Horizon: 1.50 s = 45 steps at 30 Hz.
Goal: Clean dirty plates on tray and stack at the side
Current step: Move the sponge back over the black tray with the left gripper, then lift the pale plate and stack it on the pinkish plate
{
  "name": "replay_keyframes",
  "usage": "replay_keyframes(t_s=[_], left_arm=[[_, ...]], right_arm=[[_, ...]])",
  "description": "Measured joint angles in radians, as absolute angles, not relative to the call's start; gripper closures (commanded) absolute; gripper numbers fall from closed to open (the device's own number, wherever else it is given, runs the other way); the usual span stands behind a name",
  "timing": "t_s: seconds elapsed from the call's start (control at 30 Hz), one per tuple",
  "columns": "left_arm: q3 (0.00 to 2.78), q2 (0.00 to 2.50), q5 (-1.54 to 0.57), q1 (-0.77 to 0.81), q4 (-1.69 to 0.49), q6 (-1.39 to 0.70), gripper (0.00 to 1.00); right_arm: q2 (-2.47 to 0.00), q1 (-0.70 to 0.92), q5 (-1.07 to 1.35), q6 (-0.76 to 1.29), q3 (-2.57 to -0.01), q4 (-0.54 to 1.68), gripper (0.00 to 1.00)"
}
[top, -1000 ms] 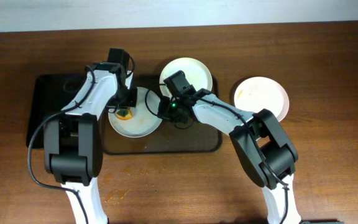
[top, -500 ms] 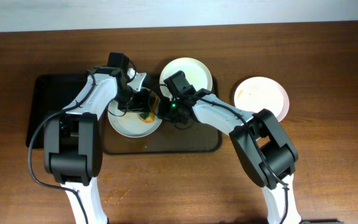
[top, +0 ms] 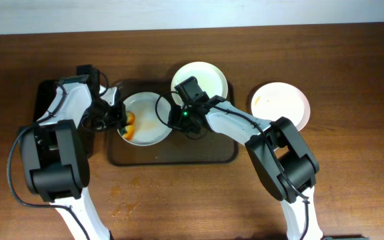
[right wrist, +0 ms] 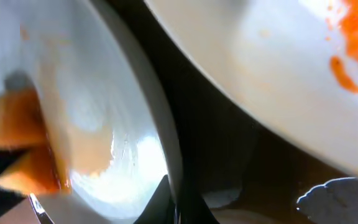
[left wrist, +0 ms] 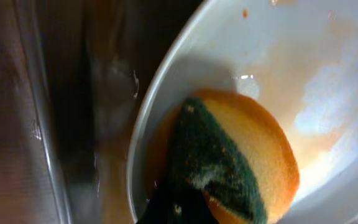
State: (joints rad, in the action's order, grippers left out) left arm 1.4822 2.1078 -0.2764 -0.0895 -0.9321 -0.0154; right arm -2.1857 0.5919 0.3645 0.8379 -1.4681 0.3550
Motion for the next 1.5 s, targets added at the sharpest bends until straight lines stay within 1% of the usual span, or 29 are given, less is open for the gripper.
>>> replay_keyframes(t_s=[0.13,0.27,0.3,0.43,0.53,0.63,0.7,0.8,0.83,0.9,0.97,1.07,1.13,1.23,1.3,1.5], left_arm=[[1.443,2.088,-0.250,-0.046,-0.765,-0.027,0.99],[1.443,2.087,-0.238,-0.013,-0.733,-0.028,0.99],[1.442,2.087,-0.270,-0.015,-0.726,-0.028,0.99],[1.430,2.103,-0.543,-0.028,-0.713,-0.014,0.99],[1.433,2.121,-0.731,-0.086,-0.714,-0.005,0.99],[1.469,2.122,-0.797,-0.171,-0.725,-0.037,0.99],[1.501,2.122,-0.833,-0.234,-0.737,-0.055,0.99],[1.525,2.122,-0.868,-0.294,-0.746,-0.067,0.99],[1.525,2.122,-0.872,-0.300,-0.759,-0.070,0.99],[1.525,2.122,-0.870,-0.288,-0.773,-0.069,0.99],[1.526,2.122,-0.823,-0.262,-0.806,-0.069,0.99],[1.526,2.122,-0.721,-0.210,-0.831,-0.069,0.99],[1.526,2.122,-0.639,-0.170,-0.841,-0.069,0.99],[1.526,2.122,-0.540,-0.125,-0.842,-0.069,0.99],[1.526,2.122,-0.505,-0.109,-0.842,-0.069,0.99],[1.526,2.122,-0.455,-0.103,-0.842,-0.069,0.99]], right_arm=[[-2.185,0.582,0.353,0.859,-1.468,0.355,0.96],[-2.185,0.578,0.349,0.864,-1.468,0.355,0.96],[-2.185,0.578,0.349,0.864,-1.468,0.355,0.96],[-2.185,0.578,0.352,0.859,-1.468,0.355,0.96],[-2.186,0.579,0.385,0.845,-1.468,0.366,0.96],[-2.188,0.583,0.431,0.827,-1.468,0.382,0.96],[-2.189,0.583,0.458,0.796,-1.489,0.470,0.96],[-2.202,0.581,0.444,0.720,-1.581,0.675,0.96],[-2.205,0.581,0.408,0.672,-1.637,0.774,0.96],[-2.204,0.581,0.365,0.620,-1.686,0.852,0.96],[-2.193,0.581,0.283,0.573,-1.727,0.932,0.96],[-2.109,0.581,0.181,0.514,-1.727,1.001,0.96],[-2.006,0.581,0.078,0.494,-1.728,1.066,0.96],[-1.883,0.586,-0.085,0.485,-1.732,1.101,0.96],[-1.843,0.608,-0.212,0.485,-1.732,1.110,0.96],[-1.820,0.776,-0.647,0.474,-1.732,1.130,0.96]])
